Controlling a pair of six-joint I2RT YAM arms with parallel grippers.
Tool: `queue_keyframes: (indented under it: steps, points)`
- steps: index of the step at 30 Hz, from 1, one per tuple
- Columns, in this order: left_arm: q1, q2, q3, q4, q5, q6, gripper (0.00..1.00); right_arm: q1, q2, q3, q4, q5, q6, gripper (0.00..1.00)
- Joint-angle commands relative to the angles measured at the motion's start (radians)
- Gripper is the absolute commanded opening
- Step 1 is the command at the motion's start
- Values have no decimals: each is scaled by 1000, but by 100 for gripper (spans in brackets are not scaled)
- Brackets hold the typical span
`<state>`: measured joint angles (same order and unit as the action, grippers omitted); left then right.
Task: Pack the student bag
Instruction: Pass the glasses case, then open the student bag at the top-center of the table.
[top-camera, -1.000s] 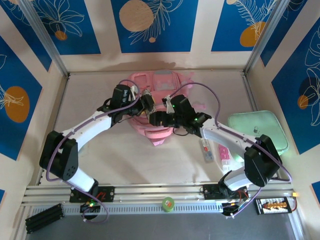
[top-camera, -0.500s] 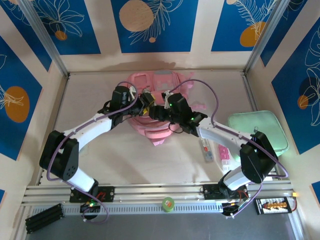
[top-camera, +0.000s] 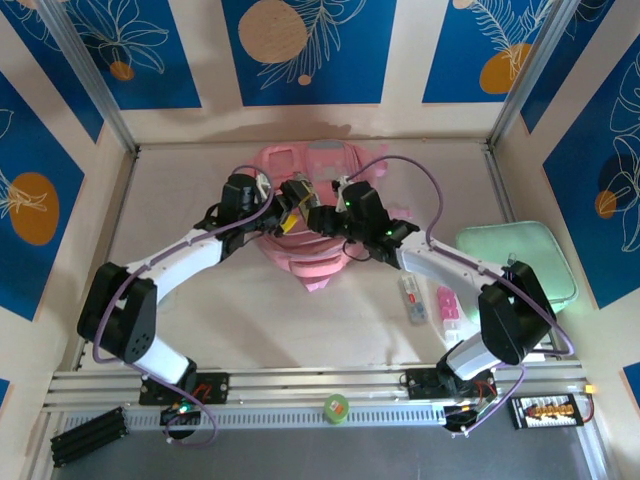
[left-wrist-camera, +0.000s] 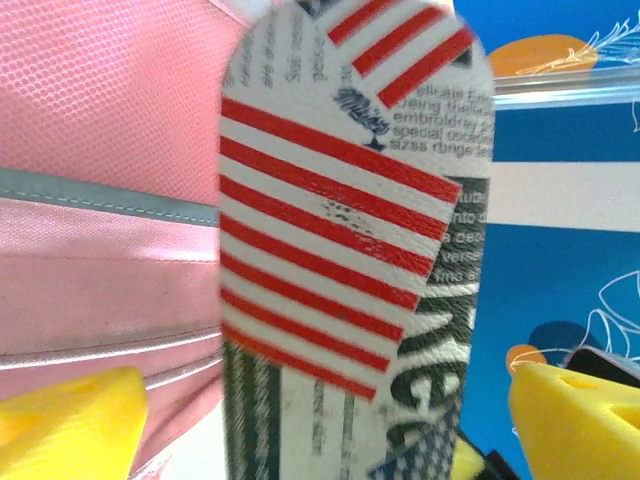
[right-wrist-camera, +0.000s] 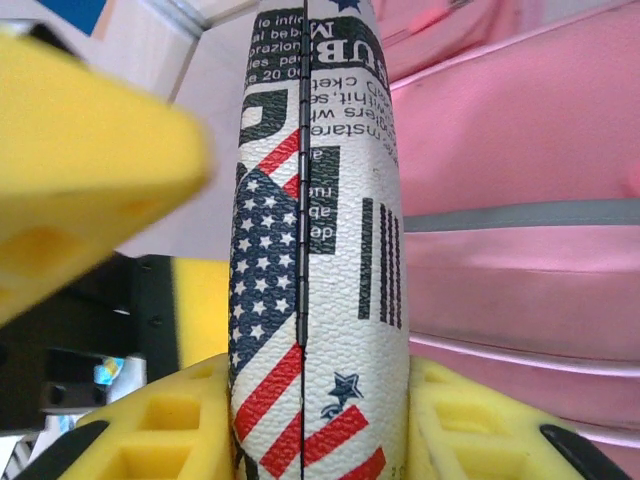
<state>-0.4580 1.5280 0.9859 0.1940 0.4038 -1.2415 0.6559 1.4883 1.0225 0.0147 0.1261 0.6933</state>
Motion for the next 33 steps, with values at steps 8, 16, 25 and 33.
queue_keyframes:
  steps: [8, 16, 25, 33]
  points:
    - [1, -12, 156, -371, -130, 663, 100, -206, -236, -153, -68, -87, 66, 28]
    - [-28, 95, 242, -506, -195, 1102, 100, -343, -339, -203, -139, -121, 102, 27]
    - [-99, 198, 308, -527, -300, 1486, 90, -396, -361, -228, -151, -156, 150, 27]
    - [-148, 336, 432, -691, -382, 1800, 83, -393, -379, -226, -163, -161, 152, 27]
